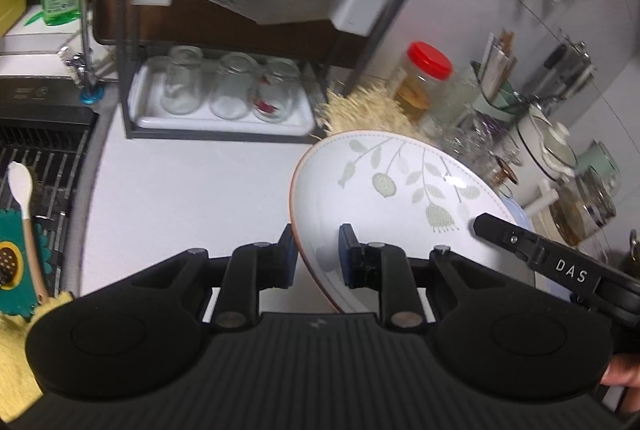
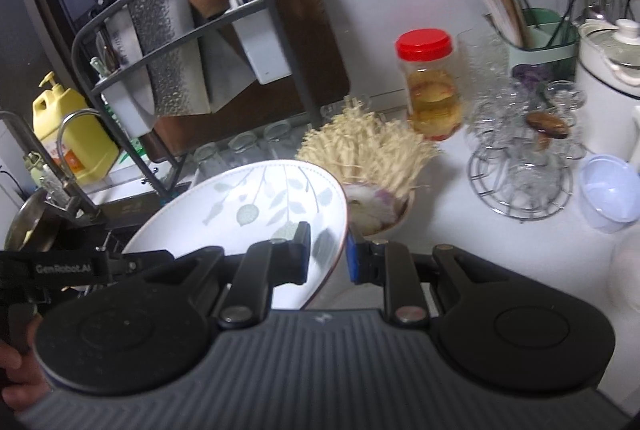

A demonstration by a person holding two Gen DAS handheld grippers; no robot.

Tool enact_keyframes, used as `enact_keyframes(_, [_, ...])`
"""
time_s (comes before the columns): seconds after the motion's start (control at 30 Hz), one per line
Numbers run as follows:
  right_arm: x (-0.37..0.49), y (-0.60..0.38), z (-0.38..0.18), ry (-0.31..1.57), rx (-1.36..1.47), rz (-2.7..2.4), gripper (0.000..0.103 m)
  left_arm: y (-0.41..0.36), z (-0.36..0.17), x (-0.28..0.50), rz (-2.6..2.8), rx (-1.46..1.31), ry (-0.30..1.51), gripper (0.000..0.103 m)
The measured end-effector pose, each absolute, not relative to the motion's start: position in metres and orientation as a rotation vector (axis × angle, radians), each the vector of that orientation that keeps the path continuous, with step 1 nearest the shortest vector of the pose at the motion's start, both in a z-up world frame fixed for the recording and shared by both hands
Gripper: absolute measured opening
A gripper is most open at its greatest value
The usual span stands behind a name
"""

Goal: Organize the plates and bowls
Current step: 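Lift the second leaf-pattern plate and carry it toward the plate stack, then lower the second leaf-pattern plate onto the stacked plates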

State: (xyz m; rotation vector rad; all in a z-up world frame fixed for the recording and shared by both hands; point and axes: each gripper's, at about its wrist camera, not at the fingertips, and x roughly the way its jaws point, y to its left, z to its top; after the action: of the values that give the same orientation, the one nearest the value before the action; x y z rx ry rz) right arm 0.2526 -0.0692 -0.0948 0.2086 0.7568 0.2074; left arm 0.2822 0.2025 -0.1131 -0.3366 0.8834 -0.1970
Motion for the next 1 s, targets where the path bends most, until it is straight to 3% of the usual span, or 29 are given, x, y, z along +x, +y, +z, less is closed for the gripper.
enact_keyframes(0.43, [0.216,-0.125,-0.102,0.785,0.241,0.092,0.022,0.135,-0.131,0.267,-0.294,-0.297,0.945,0.025])
enact_keyframes(1.0, [0.211,-0.156,-0.169,0.953,0.186,0.089,0.022,0.093,-0.202,0.270,-0.213,-0.281,1.120,0.025])
